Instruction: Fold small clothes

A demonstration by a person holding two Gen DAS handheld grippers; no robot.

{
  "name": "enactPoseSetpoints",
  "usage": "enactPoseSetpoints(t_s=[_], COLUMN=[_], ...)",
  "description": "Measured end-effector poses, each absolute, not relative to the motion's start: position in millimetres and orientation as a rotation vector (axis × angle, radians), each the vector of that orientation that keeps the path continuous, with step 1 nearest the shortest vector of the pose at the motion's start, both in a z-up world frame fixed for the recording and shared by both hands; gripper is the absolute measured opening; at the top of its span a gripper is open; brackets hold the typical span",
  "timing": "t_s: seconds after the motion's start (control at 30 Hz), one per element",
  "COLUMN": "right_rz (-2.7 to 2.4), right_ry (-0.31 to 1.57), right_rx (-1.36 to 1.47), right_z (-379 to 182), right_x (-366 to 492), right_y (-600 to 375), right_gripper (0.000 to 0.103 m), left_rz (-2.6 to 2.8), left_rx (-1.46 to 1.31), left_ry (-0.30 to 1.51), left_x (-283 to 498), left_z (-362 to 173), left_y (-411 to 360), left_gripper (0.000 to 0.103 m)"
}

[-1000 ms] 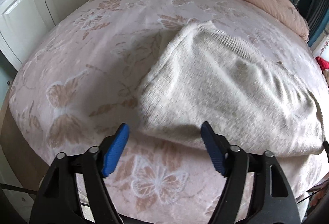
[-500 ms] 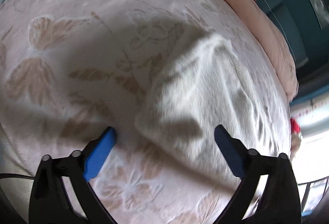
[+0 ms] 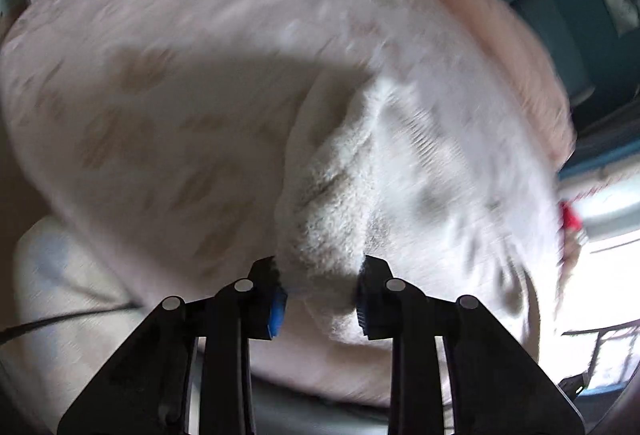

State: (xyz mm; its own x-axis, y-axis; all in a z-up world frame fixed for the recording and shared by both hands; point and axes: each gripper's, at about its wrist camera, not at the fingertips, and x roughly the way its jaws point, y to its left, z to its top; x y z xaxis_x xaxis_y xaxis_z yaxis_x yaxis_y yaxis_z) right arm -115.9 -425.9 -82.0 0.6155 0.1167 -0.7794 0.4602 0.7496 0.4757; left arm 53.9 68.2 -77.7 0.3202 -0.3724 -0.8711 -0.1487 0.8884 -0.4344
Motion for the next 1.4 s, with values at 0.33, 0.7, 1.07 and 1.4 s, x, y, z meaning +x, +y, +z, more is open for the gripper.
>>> enactPoseSetpoints(t_s=[0.33,0.7,1.07,1.4], right_rz=[-0.354,-0.342,-0.375,-0.154], right_ry=[0.867,0.943,0.977,0.863], right_rx=[0.558,0.465,0.468,0.407], right_z=[-58.7,-91.9,-103.4,-58.4], right_x=[-130.0,24.1,29.9,3.9], right_y=[-430.4,-451.0,-462.1,-358.9], right_gripper=[0.073,0.074,0.013,0.018], left_rz=[-0.09,-0.19,-0.108,-0.227], left_rx=[-0.247,-0.003,0.16,0.099], left_ry=[1.011,1.065,1.159,1.059], left_x=[39.7,146.0,169.8,109.0], left_z=[-34.8,-70.9,-101.4,-60.0], left_y=[56.3,-41.8,-53.3,-74.7], left_gripper=[0.073,0.061,0.009,0.039])
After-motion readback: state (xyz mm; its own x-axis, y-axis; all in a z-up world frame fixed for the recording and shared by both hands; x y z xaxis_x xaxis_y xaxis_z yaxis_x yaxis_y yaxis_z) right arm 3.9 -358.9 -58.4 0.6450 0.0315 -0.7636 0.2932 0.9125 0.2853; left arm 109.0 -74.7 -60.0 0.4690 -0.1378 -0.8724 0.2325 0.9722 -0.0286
